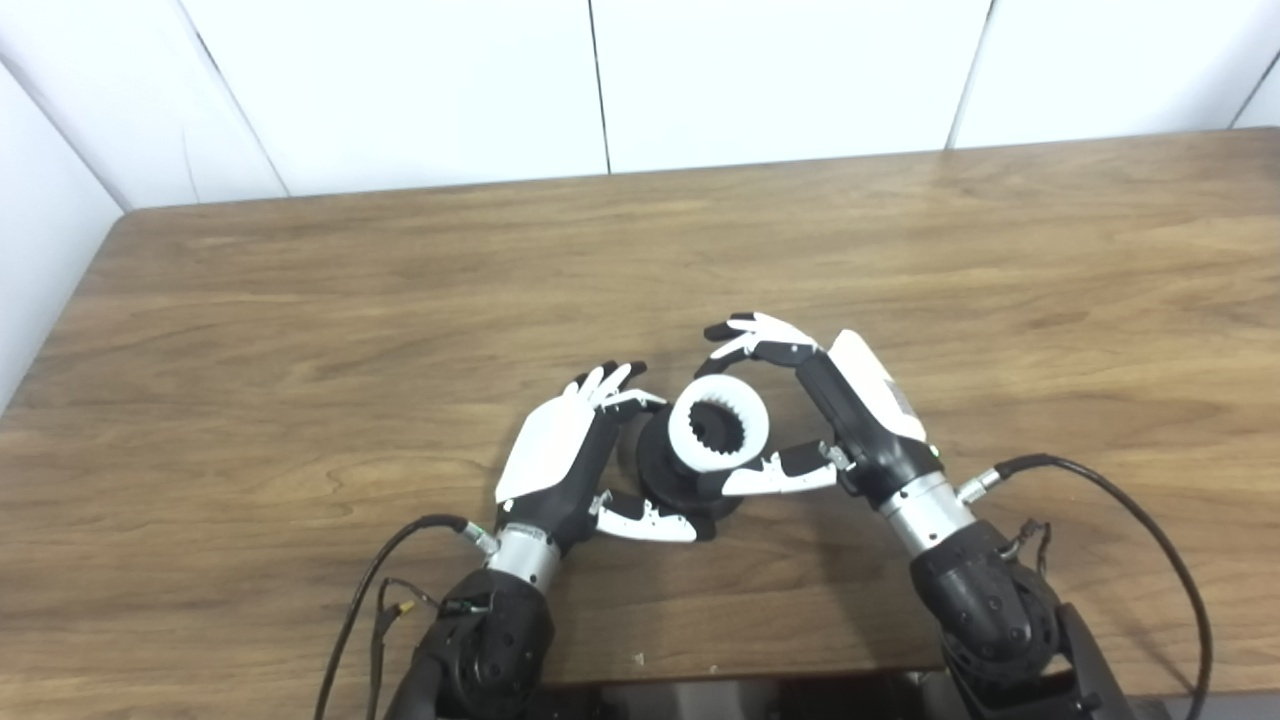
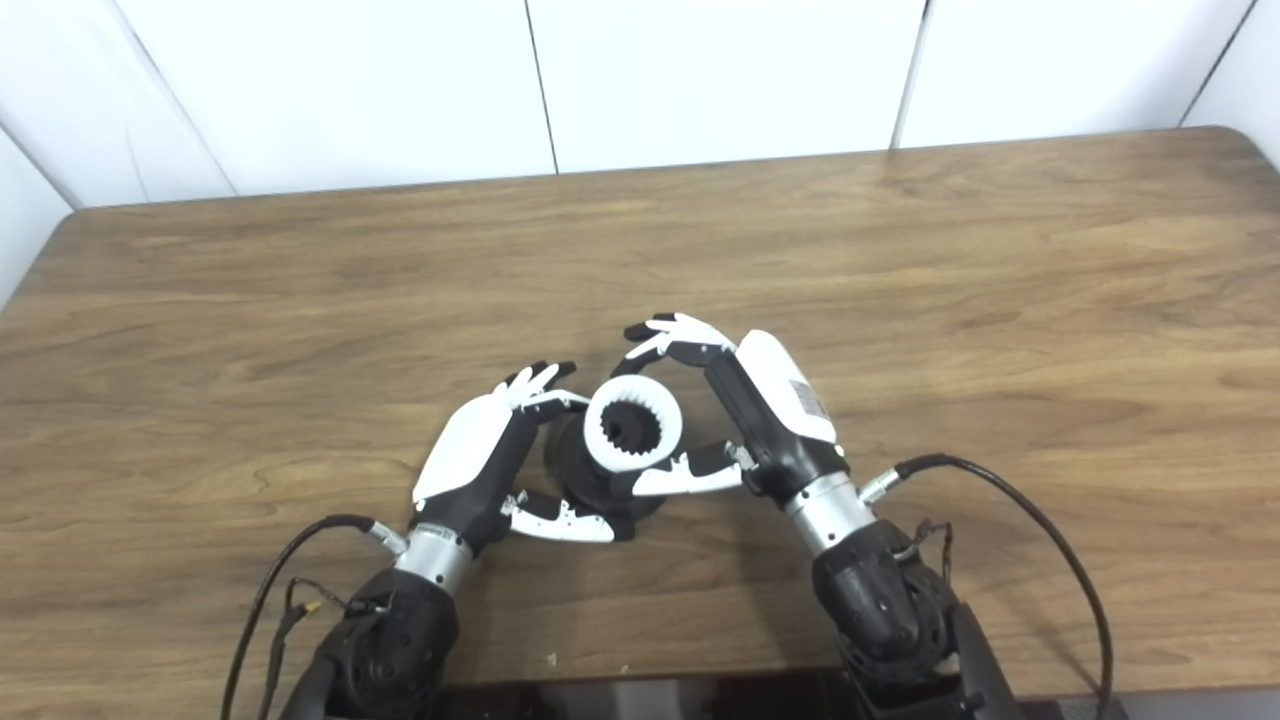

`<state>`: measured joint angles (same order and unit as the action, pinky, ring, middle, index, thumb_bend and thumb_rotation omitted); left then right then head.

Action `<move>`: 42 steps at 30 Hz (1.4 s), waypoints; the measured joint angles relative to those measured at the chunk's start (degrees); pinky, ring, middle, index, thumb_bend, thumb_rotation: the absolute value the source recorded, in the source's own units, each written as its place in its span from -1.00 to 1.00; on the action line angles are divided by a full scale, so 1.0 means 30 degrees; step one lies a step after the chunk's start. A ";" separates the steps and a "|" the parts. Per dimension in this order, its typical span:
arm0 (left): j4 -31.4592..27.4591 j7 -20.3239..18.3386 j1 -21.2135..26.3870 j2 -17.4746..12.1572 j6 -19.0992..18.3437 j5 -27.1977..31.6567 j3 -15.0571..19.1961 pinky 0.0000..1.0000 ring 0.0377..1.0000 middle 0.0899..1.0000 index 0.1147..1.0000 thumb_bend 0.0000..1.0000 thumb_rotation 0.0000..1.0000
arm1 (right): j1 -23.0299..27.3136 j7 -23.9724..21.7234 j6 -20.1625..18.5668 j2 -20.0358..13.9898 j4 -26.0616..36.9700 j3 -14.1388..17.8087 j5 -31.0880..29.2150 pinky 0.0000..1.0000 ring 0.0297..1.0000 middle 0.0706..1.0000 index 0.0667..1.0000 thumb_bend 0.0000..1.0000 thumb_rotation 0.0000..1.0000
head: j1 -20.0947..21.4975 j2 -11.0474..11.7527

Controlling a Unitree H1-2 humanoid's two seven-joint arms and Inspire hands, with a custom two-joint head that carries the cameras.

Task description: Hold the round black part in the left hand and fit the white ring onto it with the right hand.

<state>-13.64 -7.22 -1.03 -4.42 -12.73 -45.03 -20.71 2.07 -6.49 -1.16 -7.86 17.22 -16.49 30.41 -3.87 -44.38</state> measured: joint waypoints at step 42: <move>-0.0011 -0.0018 0.0044 0.0080 -0.0073 -0.0383 0.0039 0.98 1.00 0.90 0.08 0.77 -0.35 | 0.1815 -0.3996 -0.3034 -0.1953 -0.0791 -0.0357 0.0456 0.67 0.94 0.98 1.00 1.00 0.37 | -0.0088 -0.0322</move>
<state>-13.68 -7.28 -0.90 -4.18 -12.95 -46.18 -20.59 7.52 -18.48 -10.26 -13.72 14.85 -17.56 31.78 -4.13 -45.35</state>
